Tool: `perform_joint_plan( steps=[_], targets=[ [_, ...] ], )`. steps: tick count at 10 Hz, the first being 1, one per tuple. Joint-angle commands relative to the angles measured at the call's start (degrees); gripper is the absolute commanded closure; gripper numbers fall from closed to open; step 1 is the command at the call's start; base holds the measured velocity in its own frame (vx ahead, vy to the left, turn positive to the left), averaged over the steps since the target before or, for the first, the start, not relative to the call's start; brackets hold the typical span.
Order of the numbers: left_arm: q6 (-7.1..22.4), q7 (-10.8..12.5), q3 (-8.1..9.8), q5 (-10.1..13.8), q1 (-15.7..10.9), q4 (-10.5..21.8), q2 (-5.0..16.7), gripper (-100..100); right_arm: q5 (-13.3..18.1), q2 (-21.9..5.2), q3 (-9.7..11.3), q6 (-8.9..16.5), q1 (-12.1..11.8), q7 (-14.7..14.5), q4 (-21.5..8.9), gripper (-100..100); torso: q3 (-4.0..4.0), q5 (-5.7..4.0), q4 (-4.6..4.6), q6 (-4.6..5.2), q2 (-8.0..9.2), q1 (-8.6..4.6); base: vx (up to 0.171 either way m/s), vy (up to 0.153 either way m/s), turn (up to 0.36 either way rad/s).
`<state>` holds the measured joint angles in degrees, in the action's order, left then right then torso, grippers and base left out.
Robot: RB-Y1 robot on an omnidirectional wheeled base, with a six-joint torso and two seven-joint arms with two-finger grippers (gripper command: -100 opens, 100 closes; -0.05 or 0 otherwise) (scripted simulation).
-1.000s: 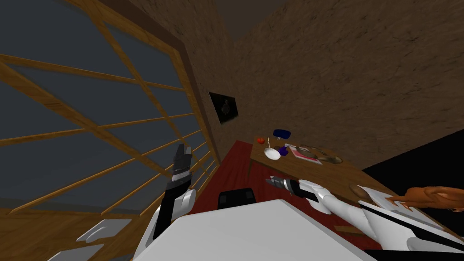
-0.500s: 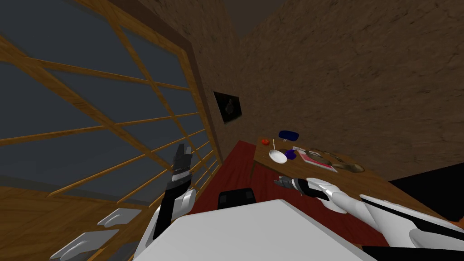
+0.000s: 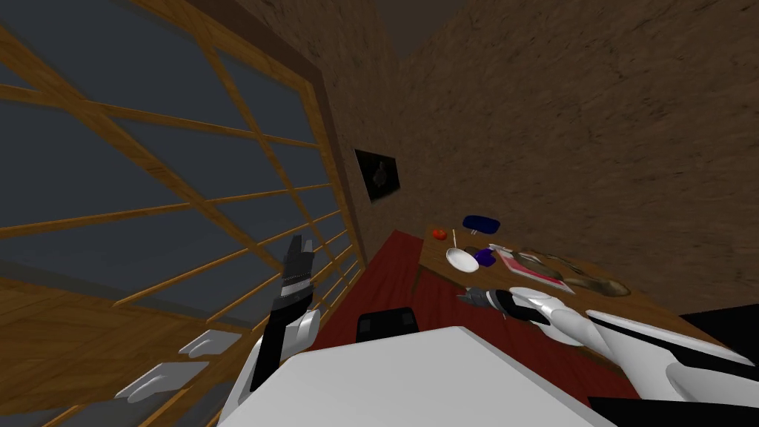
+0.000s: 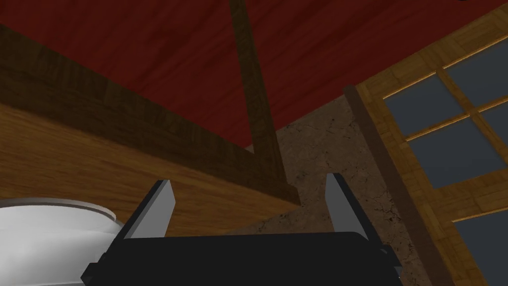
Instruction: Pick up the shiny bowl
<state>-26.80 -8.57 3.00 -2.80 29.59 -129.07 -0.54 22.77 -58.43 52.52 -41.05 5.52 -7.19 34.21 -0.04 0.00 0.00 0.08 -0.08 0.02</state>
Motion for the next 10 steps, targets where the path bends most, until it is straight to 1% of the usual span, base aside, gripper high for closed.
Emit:
perform_joint_plan(
  steps=[1,4,5,6,7,8,9,10],
  targets=[
    [0.0,0.0,0.00,0.0,0.0,0.0,0.0,0,0.8,-1.3,1.2,0.0,1.2,0.1,-2.7,-100,0.00,0.00,0.00,0.00,0.00,0.00,0.026,0.019,0.105],
    [0.0,0.0,0.00,0.0,0.0,0.0,0.0,0,2.6,-4.0,3.8,0.6,3.8,0.9,-7.6,-100,-0.09,0.02,-0.03,-0.03,-0.16,0.06,0.064,0.024,0.175],
    [0.0,0.0,0.00,0.0,0.0,0.0,0.0,0,2.6,-4.0,3.8,0.6,3.8,0.9,-8.1,-100,-0.12,0.02,-0.04,-0.04,-0.22,0.05,0.052,0.008,0.056],
    [0.0,0.0,0.00,0.0,0.0,0.0,0.0,0,2.6,-4.0,3.8,0.6,3.8,0.9,-7.6,-100,-0.08,0.00,-0.03,0.01,-0.13,0.01,0.014,0.003,-0.012],
    [0.0,0.0,0.00,0.0,0.0,0.0,0.0,0,3.8,-4.9,5.4,1.2,5.5,1.5,-10.5,-100,-0.01,-0.01,-0.01,0.02,0.00,-0.01,0.103,-0.041,0.286],
    [0.0,0.0,0.00,0.0,0.0,0.0,0.0,0,4.0,-4.8,5.7,1.4,5.9,1.6,-11.0,-100,-0.13,-0.01,-0.03,-0.10,-0.27,-0.16,0.181,-0.123,0.213],
    [0.0,0.0,0.01,0.0,0.0,0.0,0.0,0,4.0,-4.8,5.7,1.4,5.9,1.6,-11.0,-100,-0.28,-0.08,-0.10,-0.02,-0.51,-0.43,0.136,-0.097,0.023],
    [0.0,0.0,0.02,0.0,0.0,0.0,0.0,0,4.2,-4.5,6.1,1.6,6.3,1.8,-11.4,-100,-0.27,-0.11,-0.11,0.01,-0.45,-0.39,0.113,-0.067,0.050]
  ],
)
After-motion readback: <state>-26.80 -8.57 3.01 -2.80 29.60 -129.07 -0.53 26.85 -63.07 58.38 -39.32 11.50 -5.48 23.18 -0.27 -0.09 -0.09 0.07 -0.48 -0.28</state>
